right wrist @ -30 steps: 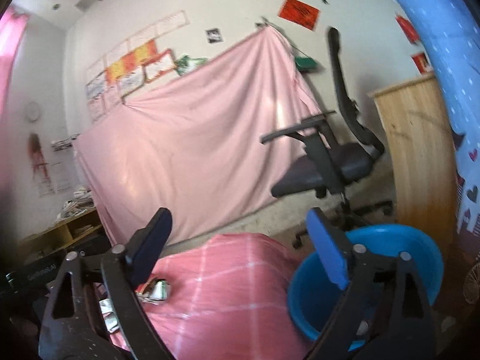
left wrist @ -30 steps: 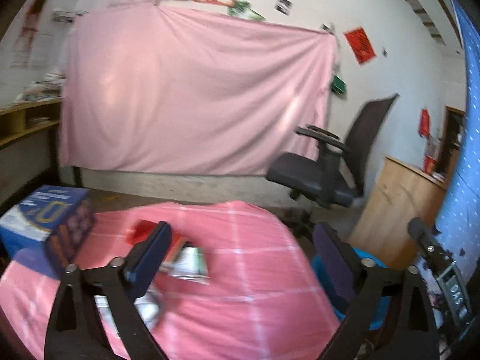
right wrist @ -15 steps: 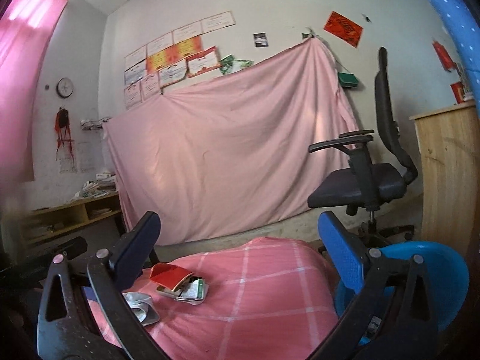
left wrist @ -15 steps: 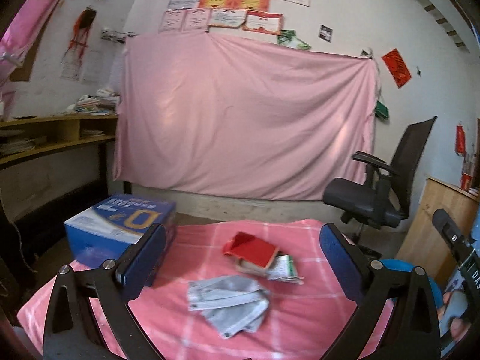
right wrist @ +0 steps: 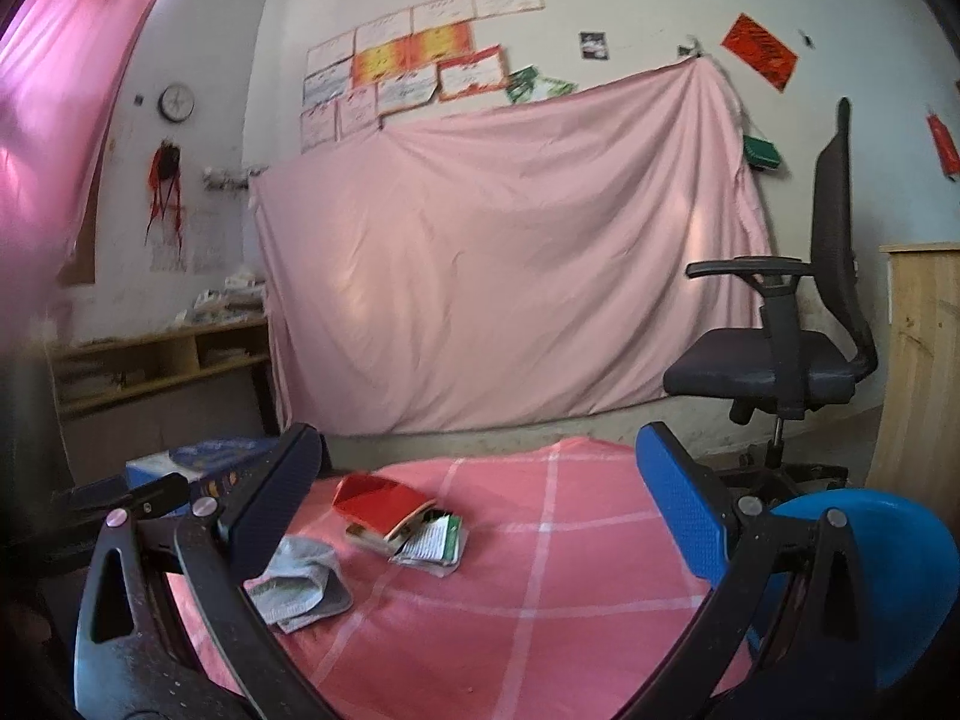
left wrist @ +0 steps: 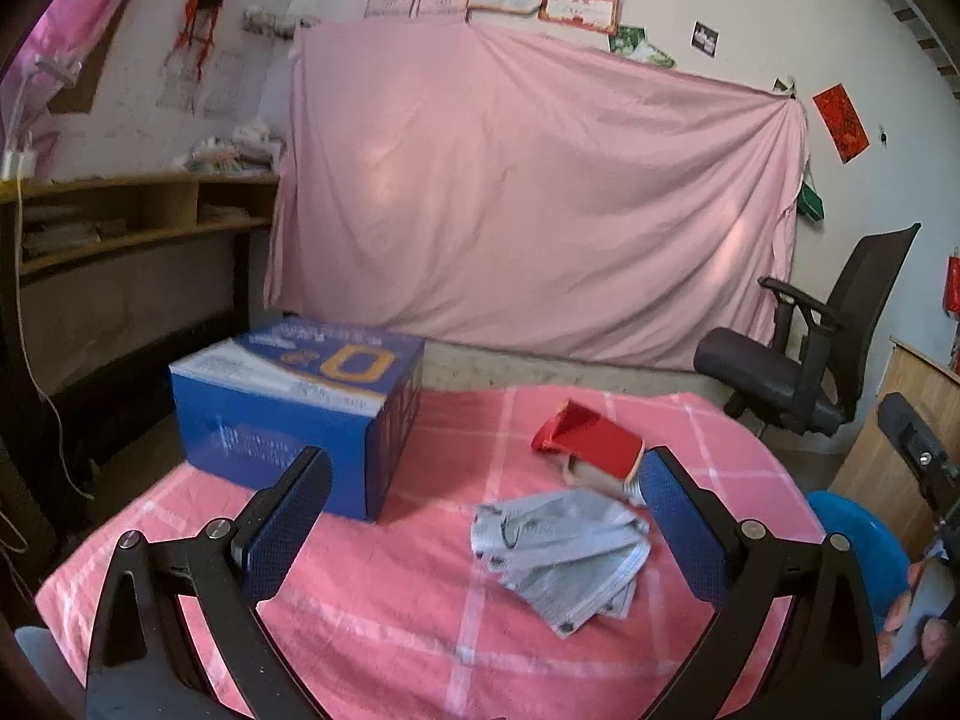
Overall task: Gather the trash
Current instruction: 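Move both tools back over the table toward the grey mask, then grasp the grey mask with the left tool while the right tool grasps the white-green paper packet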
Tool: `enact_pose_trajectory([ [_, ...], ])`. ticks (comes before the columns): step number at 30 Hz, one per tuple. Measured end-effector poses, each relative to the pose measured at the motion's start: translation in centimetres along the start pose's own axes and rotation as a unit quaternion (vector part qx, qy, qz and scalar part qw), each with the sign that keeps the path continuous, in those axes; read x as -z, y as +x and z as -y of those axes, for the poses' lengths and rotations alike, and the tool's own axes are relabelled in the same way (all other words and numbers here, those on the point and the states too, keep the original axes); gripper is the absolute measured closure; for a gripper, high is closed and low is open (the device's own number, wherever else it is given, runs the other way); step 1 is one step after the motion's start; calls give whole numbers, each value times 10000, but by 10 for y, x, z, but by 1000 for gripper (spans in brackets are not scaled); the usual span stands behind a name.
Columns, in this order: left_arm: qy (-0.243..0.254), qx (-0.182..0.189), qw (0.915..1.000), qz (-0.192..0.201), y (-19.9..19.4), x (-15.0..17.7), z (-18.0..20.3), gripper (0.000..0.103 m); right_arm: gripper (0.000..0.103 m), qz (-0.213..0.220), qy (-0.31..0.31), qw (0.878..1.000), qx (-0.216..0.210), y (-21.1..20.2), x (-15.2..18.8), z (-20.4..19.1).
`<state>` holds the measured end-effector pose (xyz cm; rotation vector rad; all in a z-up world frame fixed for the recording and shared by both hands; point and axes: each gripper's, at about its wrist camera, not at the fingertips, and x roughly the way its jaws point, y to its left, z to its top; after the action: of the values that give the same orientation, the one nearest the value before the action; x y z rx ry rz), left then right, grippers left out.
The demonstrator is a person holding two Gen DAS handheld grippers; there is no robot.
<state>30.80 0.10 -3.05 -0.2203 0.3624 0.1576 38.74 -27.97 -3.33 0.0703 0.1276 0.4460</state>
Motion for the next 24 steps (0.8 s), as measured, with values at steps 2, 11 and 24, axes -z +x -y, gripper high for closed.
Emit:
enact_pose_trajectory([
  [2,-109,103,9998,-149,5,3,-7,3,0,-172,-112,9998,15,8,5,-5],
  [11,-208,471,9968,-612,26,2,-12,6,0,-934,-369,9949,93,40,25,-15],
  [24,-107,1120,9836,-1408,68,2,-4,48,0,-2282,-576,9719,-21,109,46,-25],
])
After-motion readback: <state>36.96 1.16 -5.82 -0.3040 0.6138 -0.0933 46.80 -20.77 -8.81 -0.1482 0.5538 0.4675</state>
